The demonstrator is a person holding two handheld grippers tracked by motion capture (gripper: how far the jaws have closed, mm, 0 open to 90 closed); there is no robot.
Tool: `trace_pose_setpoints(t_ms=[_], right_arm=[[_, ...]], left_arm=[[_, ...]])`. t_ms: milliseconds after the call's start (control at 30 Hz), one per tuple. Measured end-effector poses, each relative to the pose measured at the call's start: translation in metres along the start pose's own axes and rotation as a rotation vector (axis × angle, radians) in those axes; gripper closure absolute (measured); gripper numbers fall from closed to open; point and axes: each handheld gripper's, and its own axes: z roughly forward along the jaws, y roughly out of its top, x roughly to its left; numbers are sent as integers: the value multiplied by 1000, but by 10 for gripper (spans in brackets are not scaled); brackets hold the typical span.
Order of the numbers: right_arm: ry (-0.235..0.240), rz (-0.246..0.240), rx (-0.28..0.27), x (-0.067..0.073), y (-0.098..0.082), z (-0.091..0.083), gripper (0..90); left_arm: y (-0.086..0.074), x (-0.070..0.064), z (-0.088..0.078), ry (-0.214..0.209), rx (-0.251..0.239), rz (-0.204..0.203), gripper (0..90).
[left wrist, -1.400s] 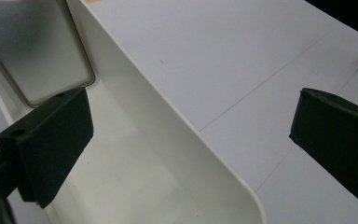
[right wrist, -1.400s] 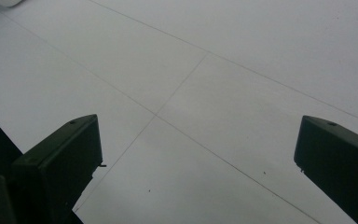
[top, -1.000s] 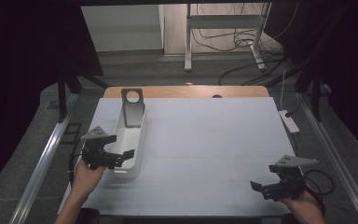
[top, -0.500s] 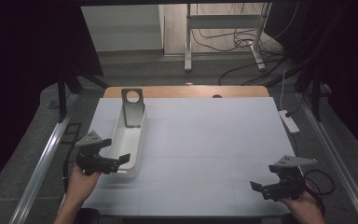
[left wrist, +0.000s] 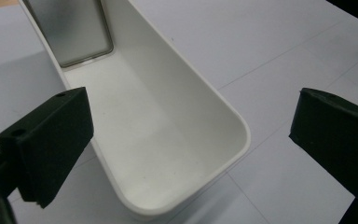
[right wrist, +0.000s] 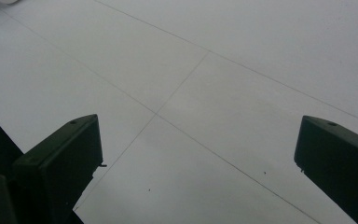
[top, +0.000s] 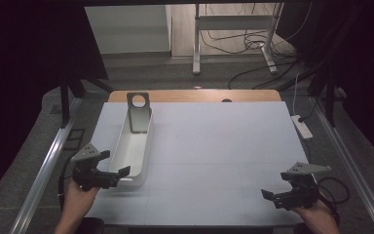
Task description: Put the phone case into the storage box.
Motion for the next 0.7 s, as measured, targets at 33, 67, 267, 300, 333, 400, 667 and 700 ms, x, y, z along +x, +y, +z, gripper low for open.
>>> trace_pose_setpoints(t_ms=[33,67,267,300,333,400,667,700], right_arm=[[0,0,0,0,0,0,14],[-3,-1,1,0,0,0,14],[-4,0,-1,0,0,0,12],[-4,0,-3,0,0,-1,12],[-3,1,-4,0,0,-1,12],[-3,2,-4,0,0,-1,12],[-3,1,-6,0,0,-1,12],[-3,0,-6,0,0,-1,12]], left_arm=[[0,0,0,0,0,0,3],[-1,0,-1,0,0,-1,3],[-6,-1,-6,6,-6,-8,3],[-6,-1,-7,7,-6,-9,2],[-8,-2,-8,7,-7,-10,2],[-9,-3,-10,8,-6,-14,2],[-16,-3,-14,15,-1,-22,0],[-17,-4,-15,19,-1,-26,0]])
